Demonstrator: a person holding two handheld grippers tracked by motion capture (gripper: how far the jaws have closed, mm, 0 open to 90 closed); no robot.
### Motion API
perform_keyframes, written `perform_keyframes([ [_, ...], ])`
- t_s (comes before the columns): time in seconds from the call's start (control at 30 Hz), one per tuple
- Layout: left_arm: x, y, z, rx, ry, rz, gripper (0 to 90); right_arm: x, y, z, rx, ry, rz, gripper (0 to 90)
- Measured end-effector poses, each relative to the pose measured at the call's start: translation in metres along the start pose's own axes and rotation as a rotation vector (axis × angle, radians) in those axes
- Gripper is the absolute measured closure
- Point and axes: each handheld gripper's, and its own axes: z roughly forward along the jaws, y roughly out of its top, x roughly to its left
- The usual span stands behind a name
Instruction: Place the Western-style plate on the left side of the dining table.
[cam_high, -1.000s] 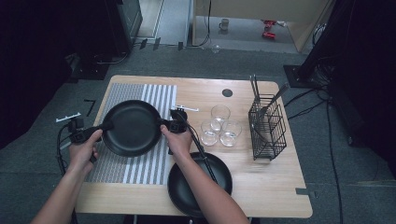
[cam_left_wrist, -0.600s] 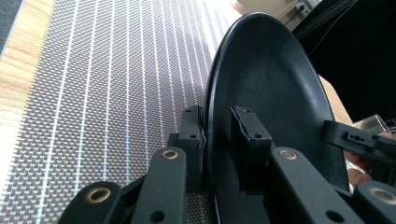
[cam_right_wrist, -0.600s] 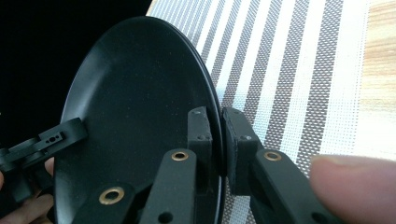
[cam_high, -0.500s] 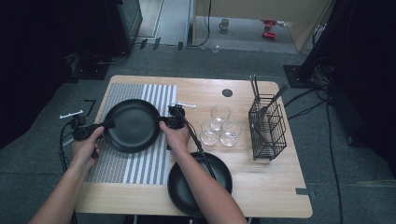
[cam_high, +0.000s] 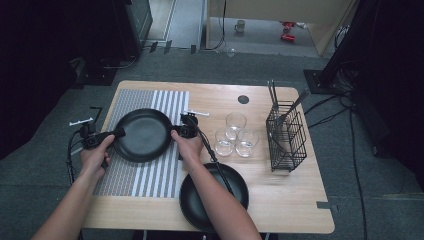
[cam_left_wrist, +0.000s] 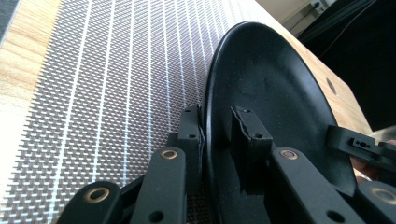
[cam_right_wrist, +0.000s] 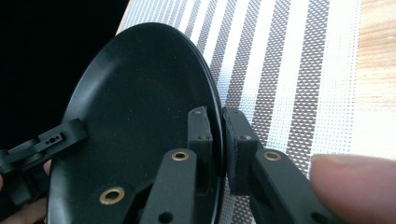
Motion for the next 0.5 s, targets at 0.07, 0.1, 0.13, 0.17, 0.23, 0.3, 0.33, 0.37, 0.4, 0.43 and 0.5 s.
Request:
perform_keyframes([
  [0.07,0.0005,0.0003,0.0012,0.002,0.005,-0.003,75.6,-0.0013,0.0000,0.0020,0.002,-0.002,0.006,82.8],
  [0.1,0.0006,0.0005,0.0017,0.002,0.007,-0.006,75.7,-0.0016,-0.0001,0.0026,0.002,-0.003,0.009,82.8],
  [0.13,0.0005,0.0007,0.0018,0.000,0.008,-0.009,75.8,-0.0021,0.0001,0.0035,0.003,-0.005,0.011,82.8],
  [0.17,0.0005,0.0009,0.0020,0.000,0.009,-0.012,75.8,-0.0019,0.0003,0.0039,0.002,-0.005,0.015,82.8],
  [0.23,0.0003,0.0019,0.0018,0.000,0.010,-0.012,75.8,-0.0011,0.0012,0.0041,0.000,-0.007,0.009,82.7],
  [0.3,-0.0011,0.0039,0.0013,-0.001,0.013,-0.010,75.8,0.0000,0.0025,0.0041,-0.005,-0.007,0.002,82.7],
  [0.33,-0.0017,0.0047,0.0011,-0.001,0.015,-0.007,75.8,0.0006,0.0032,0.0040,-0.005,-0.009,-0.001,82.6],
  [0.37,-0.0026,0.0062,0.0012,0.002,0.019,-0.002,75.7,0.0009,0.0037,0.0038,-0.004,-0.010,0.000,82.5],
  [0.4,-0.0027,0.0067,0.0016,0.003,0.021,-0.001,75.7,0.0012,0.0045,0.0044,-0.006,-0.012,-0.001,82.4],
  [0.43,-0.0025,0.0073,0.0023,0.006,0.022,0.001,75.6,0.0011,0.0050,0.0049,-0.007,-0.013,-0.003,82.3],
  [0.5,-0.0015,0.0077,0.0032,0.005,0.023,-0.006,75.5,0.0014,0.0059,0.0059,-0.007,-0.019,-0.004,82.4],
])
